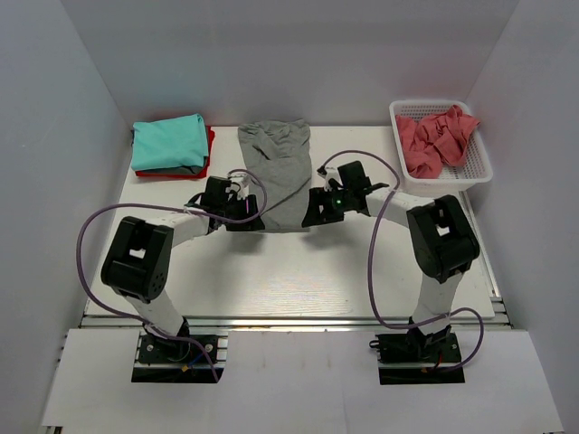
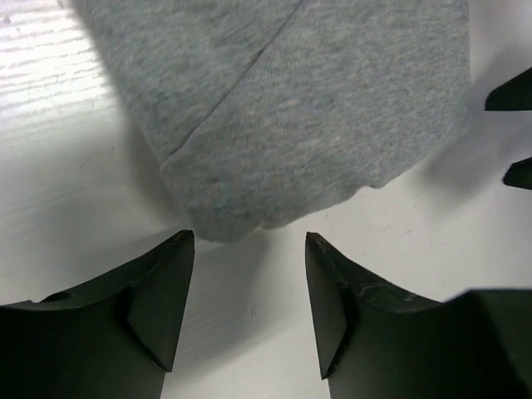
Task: Fold and stack the t-shirts
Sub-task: Grab one side of the 2/3 rectangular tshirt with both arms
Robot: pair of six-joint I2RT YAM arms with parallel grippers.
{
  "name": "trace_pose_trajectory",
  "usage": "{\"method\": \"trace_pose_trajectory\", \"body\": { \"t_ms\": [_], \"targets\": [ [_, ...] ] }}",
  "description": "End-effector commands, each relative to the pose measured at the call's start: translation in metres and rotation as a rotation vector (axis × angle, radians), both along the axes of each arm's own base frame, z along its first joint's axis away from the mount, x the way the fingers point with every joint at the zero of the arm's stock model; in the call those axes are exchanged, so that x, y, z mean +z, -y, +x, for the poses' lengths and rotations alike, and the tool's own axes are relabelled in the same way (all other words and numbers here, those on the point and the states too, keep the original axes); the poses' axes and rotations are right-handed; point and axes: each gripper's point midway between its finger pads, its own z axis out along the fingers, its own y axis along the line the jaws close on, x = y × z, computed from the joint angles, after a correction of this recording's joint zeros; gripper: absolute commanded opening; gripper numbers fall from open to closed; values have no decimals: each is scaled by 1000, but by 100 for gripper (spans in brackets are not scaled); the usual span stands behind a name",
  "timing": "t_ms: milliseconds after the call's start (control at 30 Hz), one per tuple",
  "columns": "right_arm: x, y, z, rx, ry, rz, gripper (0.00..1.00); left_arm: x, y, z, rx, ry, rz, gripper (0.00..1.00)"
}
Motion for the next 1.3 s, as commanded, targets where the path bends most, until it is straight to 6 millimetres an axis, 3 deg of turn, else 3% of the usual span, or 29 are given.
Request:
{"method": "trace_pose_trajectory", "body": {
  "t_ms": [0, 133, 333, 367, 400, 433, 500, 600, 667, 700, 767, 867, 933, 967, 1100, 1200, 1267],
  "targets": [
    [8, -19, 11, 38, 27, 62, 69, 13, 14, 19, -70, 98, -27, 63],
    [-4, -27, 13, 42, -3, 67, 64, 9, 15, 22, -85, 105, 2, 57],
    [-18, -32, 9, 38, -36, 77, 44, 4, 21, 22, -108, 121, -3, 29],
    [-15, -35, 14, 38, -8, 95, 31, 4, 21, 22, -108, 121, -3, 24],
    [-13, -35, 16, 33, -10, 97, 24, 2, 22, 23, -114, 121, -10, 7],
    [-13, -35, 15, 31, -12, 97, 17, 4, 23, 24, -114, 119, -10, 0],
    [-13, -30, 20, 5, 3, 74, 0, 7, 19, 28, -101, 142, 13, 0],
    [-4, -14, 24, -42, 4, -14, 0, 18, 6, 29, -49, 143, 73, 0],
    [16, -6, 31, -63, 65, -59, 0, 37, -9, 25, 11, 156, 123, 0],
    [14, 5, 24, -82, 29, -121, 0, 48, -13, 26, 49, 163, 125, 0],
    [35, 13, 21, -103, 66, -134, 0, 71, -21, 18, 82, 184, 129, 0],
    [37, 32, 0, -125, 43, -188, 0, 65, -24, -7, 76, 122, 114, 0],
    [25, 36, -18, -111, -13, -200, 0, 58, -19, -24, 61, 68, 70, 0],
    [12, 41, -33, -100, -64, -213, 0, 41, -20, -40, 44, 12, 74, 0],
    [-1, 42, -68, -43, -169, -188, 0, 19, 0, -86, -64, -150, -40, 0],
    [13, 35, -73, -1, -146, -144, 0, 14, 4, -104, -113, -220, -53, 0],
    [32, 30, -71, 18, -116, -113, 0, 38, 11, -98, -149, -175, -68, 0]
  ]
}}
